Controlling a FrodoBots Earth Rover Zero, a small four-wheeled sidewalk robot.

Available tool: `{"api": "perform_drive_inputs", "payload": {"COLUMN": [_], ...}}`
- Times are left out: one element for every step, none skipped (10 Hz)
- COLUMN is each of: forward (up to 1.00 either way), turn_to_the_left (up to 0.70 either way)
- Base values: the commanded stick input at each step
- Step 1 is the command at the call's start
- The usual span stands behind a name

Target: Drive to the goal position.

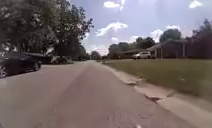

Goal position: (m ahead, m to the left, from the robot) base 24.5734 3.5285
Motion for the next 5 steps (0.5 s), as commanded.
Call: {"api": "perform_drive_inputs", "payload": {"forward": [0.7, 0.7, 0.7, 0.7, 0.7], "turn_to_the_left": [0.0, 0.0, 0.0, 0.0, 0.0]}}
